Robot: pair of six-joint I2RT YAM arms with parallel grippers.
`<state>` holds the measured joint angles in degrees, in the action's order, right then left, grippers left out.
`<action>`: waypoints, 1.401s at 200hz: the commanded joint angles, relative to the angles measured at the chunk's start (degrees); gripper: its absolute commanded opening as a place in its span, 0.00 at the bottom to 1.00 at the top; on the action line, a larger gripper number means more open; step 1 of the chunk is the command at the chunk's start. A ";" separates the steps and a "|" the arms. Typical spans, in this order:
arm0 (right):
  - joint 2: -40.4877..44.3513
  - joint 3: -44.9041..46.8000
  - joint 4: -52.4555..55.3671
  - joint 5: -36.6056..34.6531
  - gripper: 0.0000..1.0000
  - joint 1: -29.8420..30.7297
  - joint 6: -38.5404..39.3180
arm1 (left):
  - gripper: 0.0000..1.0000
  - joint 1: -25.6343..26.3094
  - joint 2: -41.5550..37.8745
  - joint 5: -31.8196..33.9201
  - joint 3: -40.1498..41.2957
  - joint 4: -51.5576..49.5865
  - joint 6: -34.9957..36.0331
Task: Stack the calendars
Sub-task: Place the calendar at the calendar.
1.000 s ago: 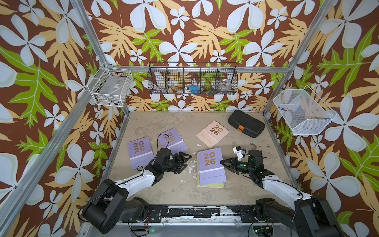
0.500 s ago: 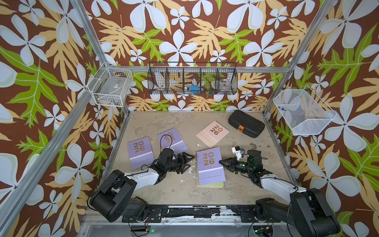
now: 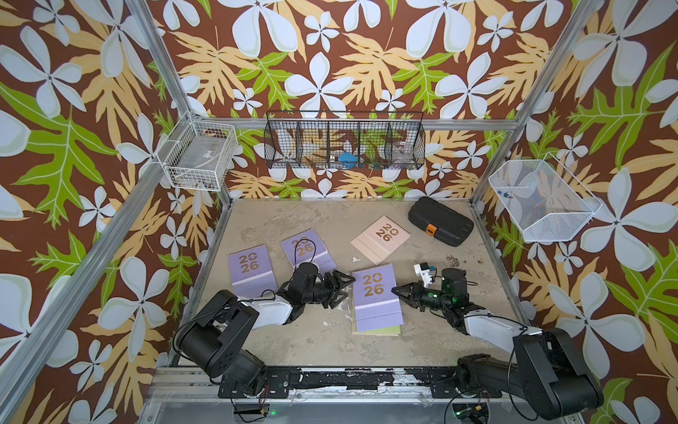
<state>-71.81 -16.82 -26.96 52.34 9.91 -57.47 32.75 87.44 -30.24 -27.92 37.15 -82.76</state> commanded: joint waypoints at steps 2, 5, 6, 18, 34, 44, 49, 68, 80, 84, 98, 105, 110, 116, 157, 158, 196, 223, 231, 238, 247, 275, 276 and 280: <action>-0.59 0.21 -2.24 0.70 0.13 0.02 1.06 | 0.74 0.21 0.95 -0.79 -0.72 1.77 -0.21; -0.58 0.21 -1.96 0.48 0.13 0.02 1.19 | 0.74 0.27 1.04 -0.79 -0.79 1.79 -0.21; -0.55 0.21 -1.87 0.39 0.13 0.02 1.25 | 0.74 0.28 1.05 -0.79 -0.81 1.79 -0.21; -0.53 0.19 -1.13 -0.12 0.16 0.02 1.81 | 0.74 0.29 1.33 -0.79 -0.90 1.88 -0.12; -0.78 0.21 -0.43 -0.82 0.19 0.02 2.25 | 0.74 0.38 1.58 -0.78 -0.91 1.86 -0.03; -0.95 0.21 0.03 -1.30 0.20 0.02 2.58 | 0.74 0.38 1.76 -0.79 -0.92 1.72 -0.03; -0.96 0.21 0.30 -1.48 0.20 0.02 2.70 | 0.74 0.38 1.85 -0.79 -0.86 1.79 0.06; -1.14 0.21 1.67 -2.58 0.22 0.02 3.58 | 0.74 0.38 2.20 -0.87 -0.88 1.79 0.06; -1.51 0.30 1.80 -2.76 0.22 0.02 3.78 | 0.74 0.39 2.30 -0.87 -0.91 1.73 0.14; -1.64 0.30 1.87 -2.87 0.23 0.02 3.90 | 0.74 0.39 2.34 -0.87 -0.91 1.79 0.15; -2.01 0.38 1.98 -3.19 0.23 0.02 4.05 | 0.74 0.47 2.56 -0.96 -0.82 1.78 0.23; -1.95 0.38 2.33 -3.42 0.24 0.02 4.19 | 0.74 0.47 2.65 -1.05 -0.82 1.79 0.24; -1.93 0.32 2.48 -3.63 0.24 0.02 4.30 | 0.74 0.47 2.72 -1.05 -0.82 1.79 0.32; -1.85 0.30 2.73 -3.73 0.25 0.02 4.45 | 0.74 0.47 2.80 -1.05 -0.82 1.86 0.32; -1.84 -0.06 4.44 -4.76 0.27 0.02 5.34 | 0.74 0.65 2.86 -1.14 -0.66 2.05 0.23; -1.84 -0.06 4.49 -4.73 0.28 0.02 5.35 | 0.74 0.65 2.84 -1.14 -0.65 2.05 0.23; -1.40 -0.06 6.02 -5.75 0.30 0.02 6.14 | 0.74 0.73 2.65 -1.05 -0.38 2.14 0.06; -1.58 -0.23 6.74 -6.11 0.31 0.02 6.56 | 0.74 0.73 2.17 -0.88 -0.03 2.13 0.01; -1.58 -0.14 6.79 -6.19 0.31 0.02 6.58 | 0.74 0.73 2.05 -0.87 0.06 2.14 -0.03; -1.51 -0.19 6.91 -6.43 0.32 0.02 6.58 | 0.74 0.73 1.95 -0.79 0.14 2.11 -0.11; -1.40 -0.31 7.16 -6.70 0.32 0.02 6.74 | 0.74 0.73 1.78 -0.73 0.23 2.14 -0.18; -1.73 -0.94 8.53 -7.17 0.34 -0.07 7.81 | 0.74 0.73 1.42 -0.53 0.32 1.91 -0.21; -1.74 -0.94 8.51 -7.21 0.34 -0.07 7.81 | 0.74 0.73 1.42 -0.52 0.32 1.94 -0.21; -1.84 -0.94 8.50 -7.23 0.34 -0.07 7.81 | 0.74 0.73 1.35 -0.52 0.31 1.95 -0.20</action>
<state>-73.41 -17.28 -18.65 45.82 9.89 -50.94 33.43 89.21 -31.07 -27.70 38.24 -82.78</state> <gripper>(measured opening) 0.339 0.741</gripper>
